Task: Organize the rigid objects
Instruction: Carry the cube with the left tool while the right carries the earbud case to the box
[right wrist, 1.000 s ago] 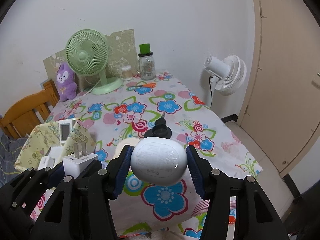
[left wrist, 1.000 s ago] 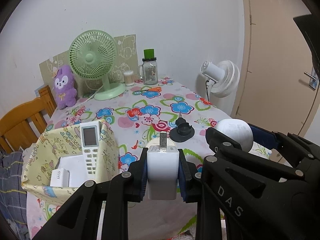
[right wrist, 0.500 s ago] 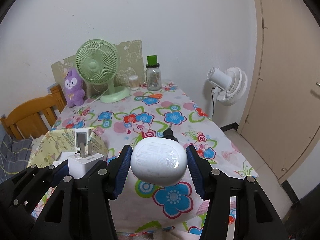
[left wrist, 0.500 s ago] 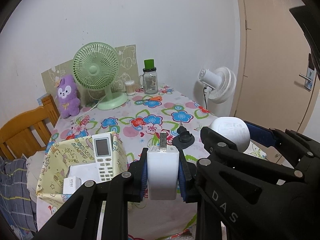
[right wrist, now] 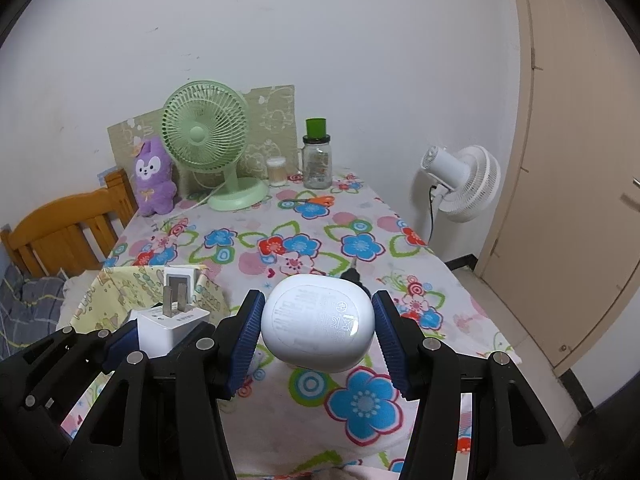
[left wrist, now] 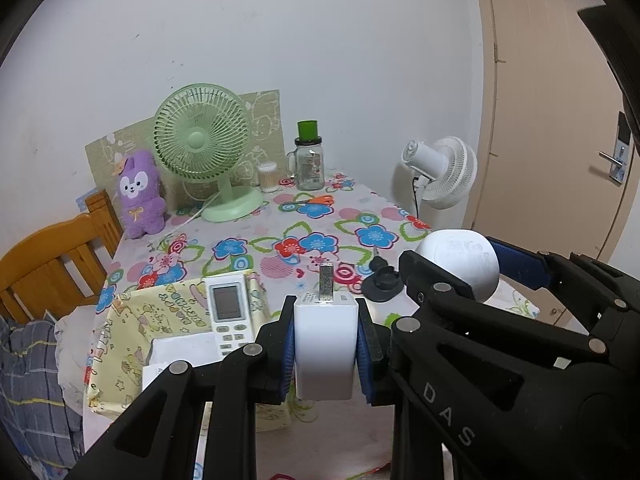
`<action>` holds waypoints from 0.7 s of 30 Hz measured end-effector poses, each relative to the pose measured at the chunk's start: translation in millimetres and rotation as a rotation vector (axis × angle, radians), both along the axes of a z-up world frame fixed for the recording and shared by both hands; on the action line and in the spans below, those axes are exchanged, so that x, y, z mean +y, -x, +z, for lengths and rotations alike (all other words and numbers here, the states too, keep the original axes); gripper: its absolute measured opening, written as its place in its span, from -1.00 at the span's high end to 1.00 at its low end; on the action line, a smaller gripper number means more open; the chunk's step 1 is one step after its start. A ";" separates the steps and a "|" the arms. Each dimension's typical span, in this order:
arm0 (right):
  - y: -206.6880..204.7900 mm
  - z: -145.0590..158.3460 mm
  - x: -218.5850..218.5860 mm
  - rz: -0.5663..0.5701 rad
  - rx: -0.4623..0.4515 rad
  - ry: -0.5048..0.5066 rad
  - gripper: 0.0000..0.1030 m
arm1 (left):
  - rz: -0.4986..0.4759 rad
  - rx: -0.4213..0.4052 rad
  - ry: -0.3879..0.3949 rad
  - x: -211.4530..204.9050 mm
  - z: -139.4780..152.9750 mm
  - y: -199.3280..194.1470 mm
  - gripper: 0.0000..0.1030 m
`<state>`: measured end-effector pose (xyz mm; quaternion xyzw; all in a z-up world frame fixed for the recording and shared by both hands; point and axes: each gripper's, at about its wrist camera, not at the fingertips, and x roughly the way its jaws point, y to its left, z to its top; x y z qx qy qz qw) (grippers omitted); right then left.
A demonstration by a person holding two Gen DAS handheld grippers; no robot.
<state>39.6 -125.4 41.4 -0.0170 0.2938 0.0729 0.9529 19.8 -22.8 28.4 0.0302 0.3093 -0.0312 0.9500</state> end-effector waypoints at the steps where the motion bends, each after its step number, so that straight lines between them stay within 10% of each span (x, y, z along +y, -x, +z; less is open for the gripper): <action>1: -1.7 -0.5 3.4 0.005 0.003 -0.001 -0.13 | 0.003 0.001 -0.002 2.1 -0.4 -0.6 0.51; 21: -25.7 -8.2 62.7 0.090 0.029 -0.001 -0.13 | 0.068 0.035 -0.006 56.3 -6.8 -17.7 0.51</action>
